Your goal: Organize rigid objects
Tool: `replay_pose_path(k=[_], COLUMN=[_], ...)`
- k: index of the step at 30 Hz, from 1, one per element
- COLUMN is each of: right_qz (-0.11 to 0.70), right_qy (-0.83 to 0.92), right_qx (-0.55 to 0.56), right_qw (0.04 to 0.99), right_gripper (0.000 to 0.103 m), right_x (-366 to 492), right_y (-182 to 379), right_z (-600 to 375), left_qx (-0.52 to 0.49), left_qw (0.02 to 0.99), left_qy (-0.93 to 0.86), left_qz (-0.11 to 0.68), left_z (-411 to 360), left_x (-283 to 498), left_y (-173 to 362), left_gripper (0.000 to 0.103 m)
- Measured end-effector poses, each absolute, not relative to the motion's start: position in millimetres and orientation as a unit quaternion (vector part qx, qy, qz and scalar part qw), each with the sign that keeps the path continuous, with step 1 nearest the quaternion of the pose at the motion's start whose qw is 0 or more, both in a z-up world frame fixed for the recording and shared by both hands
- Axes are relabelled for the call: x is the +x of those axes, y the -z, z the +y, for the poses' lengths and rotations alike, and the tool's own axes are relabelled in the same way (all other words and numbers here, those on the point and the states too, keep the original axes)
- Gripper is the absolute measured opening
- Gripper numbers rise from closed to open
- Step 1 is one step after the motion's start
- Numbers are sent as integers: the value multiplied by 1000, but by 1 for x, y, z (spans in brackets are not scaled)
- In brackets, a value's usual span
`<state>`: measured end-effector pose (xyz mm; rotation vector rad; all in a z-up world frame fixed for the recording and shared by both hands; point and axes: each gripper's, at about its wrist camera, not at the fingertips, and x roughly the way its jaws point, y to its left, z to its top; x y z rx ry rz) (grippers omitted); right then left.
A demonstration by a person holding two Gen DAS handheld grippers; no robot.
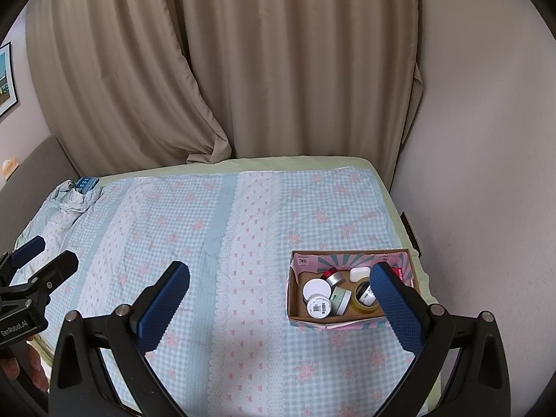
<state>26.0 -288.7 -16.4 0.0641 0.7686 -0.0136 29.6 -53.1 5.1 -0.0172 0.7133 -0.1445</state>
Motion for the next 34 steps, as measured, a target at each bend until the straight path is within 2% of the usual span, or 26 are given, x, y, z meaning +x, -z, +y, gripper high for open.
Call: replay_pose_path(k=[34], right_qz=[392], right_qy=[36], right_qx=[44], right_qw=[918], right_gripper=[103], right_x=[63], right_y=[30], right_z=[-270], left_qx=[-24], left_qw=[925], left_qy=[67], left_qz=[374], left_z=[-16], left_x=[76], left_y=[21], left_gripper=[103])
